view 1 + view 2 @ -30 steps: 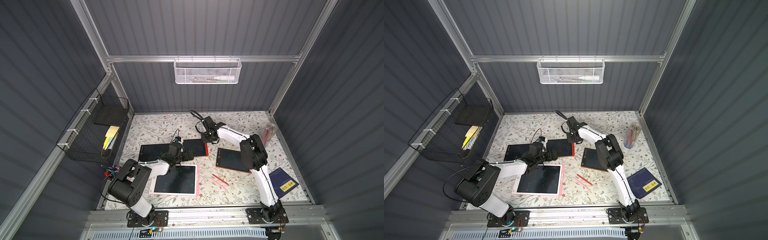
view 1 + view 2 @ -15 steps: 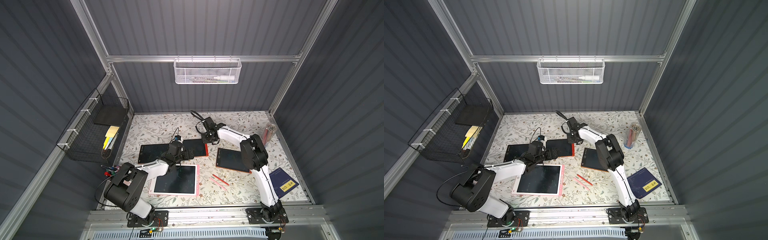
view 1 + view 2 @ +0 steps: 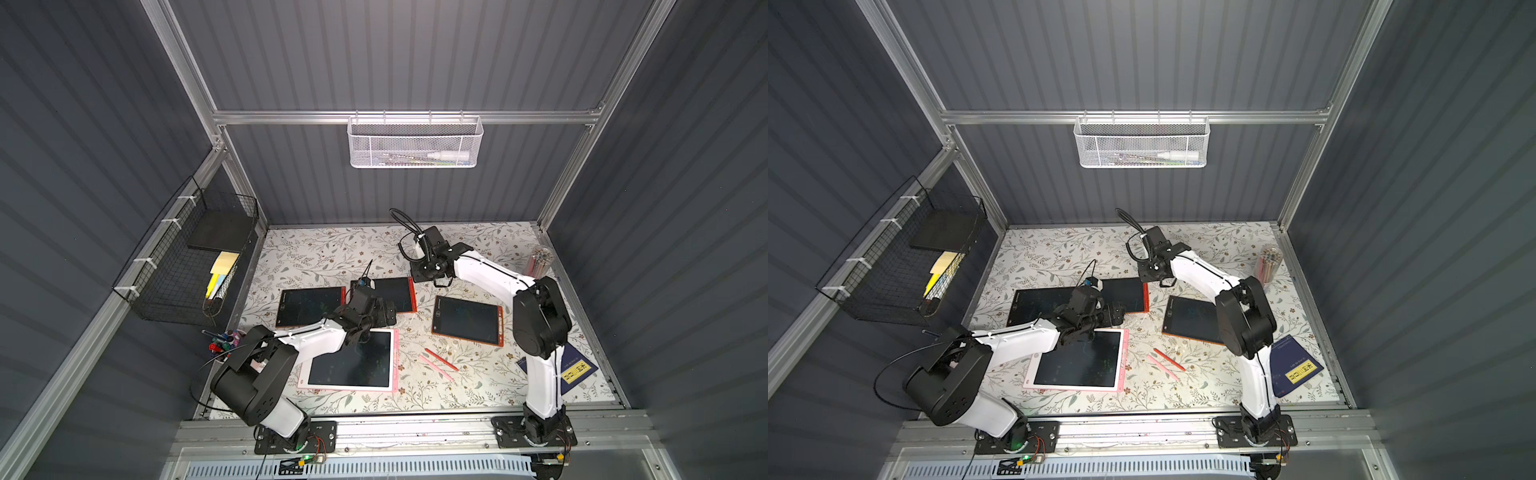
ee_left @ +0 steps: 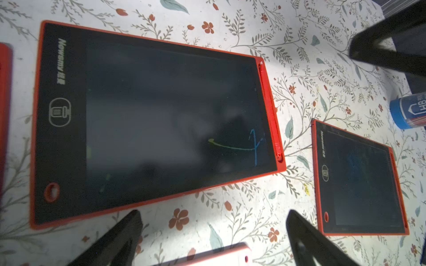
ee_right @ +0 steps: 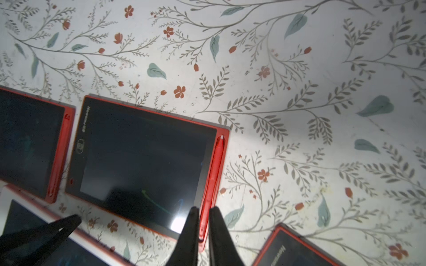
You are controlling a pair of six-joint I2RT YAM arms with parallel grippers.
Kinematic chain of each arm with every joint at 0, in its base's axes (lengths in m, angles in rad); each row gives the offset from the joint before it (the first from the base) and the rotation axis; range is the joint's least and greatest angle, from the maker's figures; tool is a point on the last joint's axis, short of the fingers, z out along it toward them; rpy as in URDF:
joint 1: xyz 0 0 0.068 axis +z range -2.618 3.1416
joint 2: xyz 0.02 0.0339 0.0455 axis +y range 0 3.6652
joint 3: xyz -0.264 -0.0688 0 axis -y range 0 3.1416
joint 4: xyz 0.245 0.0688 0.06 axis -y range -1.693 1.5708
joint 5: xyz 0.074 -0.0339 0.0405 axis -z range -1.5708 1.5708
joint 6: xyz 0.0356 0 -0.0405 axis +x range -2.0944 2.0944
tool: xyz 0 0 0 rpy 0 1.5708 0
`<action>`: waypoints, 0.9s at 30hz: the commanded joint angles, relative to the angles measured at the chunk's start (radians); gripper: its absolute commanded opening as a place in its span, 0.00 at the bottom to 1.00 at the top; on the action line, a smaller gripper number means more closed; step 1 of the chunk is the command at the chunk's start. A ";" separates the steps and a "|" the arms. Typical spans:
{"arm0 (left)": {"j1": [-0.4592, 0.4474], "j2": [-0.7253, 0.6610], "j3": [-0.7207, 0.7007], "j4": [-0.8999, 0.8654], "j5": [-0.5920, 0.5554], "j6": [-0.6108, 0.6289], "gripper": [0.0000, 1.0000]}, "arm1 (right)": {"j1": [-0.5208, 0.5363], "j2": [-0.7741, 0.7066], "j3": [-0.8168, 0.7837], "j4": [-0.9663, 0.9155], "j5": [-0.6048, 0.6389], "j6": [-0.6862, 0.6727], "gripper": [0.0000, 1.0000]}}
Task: Place the stylus back onto the writing tablet
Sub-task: Place the stylus on the writing tablet, then move the writing tablet to the center of the board.
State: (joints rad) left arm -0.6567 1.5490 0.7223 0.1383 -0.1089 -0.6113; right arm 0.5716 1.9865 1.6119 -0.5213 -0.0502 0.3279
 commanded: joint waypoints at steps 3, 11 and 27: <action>-0.028 0.026 0.047 -0.063 -0.055 -0.027 0.99 | -0.004 -0.095 -0.113 0.049 -0.043 0.020 0.28; -0.067 0.072 0.073 -0.106 -0.092 -0.051 0.99 | -0.018 -0.199 -0.242 0.109 -0.046 0.064 0.56; -0.101 0.200 0.142 -0.146 -0.221 -0.132 0.99 | -0.041 -0.371 -0.437 0.174 -0.023 0.124 0.93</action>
State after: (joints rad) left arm -0.7452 1.7103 0.8410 0.0292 -0.2882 -0.7124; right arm 0.5369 1.6451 1.1961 -0.3622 -0.0818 0.4412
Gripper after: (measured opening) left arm 0.994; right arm 0.924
